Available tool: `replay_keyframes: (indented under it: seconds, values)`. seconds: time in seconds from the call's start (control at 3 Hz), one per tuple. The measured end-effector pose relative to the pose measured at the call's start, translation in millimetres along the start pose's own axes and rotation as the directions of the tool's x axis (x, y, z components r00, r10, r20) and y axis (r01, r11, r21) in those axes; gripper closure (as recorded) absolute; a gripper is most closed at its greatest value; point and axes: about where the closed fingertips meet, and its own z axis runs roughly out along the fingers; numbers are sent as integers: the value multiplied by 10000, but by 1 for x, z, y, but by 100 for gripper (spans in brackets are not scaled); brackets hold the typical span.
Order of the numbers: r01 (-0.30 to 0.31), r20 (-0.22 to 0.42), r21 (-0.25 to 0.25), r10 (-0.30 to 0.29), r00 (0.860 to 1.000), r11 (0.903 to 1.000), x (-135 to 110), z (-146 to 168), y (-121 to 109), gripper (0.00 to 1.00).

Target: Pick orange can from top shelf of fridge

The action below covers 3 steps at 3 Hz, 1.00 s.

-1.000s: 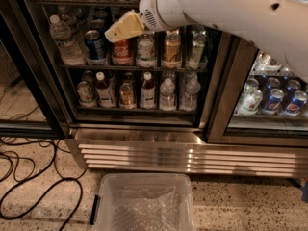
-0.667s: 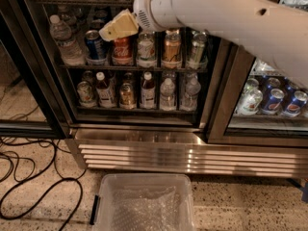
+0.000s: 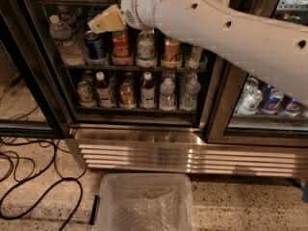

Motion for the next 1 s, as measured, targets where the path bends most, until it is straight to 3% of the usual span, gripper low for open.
replay_keyframes:
  seconds: [0.33, 0.67, 1.0]
  values:
    - [160, 248, 499, -172, 9995, 9986, -9, 14, -12, 18]
    - [307, 100, 1454, -325, 9994, 9889, -8, 21, -57, 26]
    - [442, -459, 2632, -333, 9984, 9637, -5, 20, -110, 31]
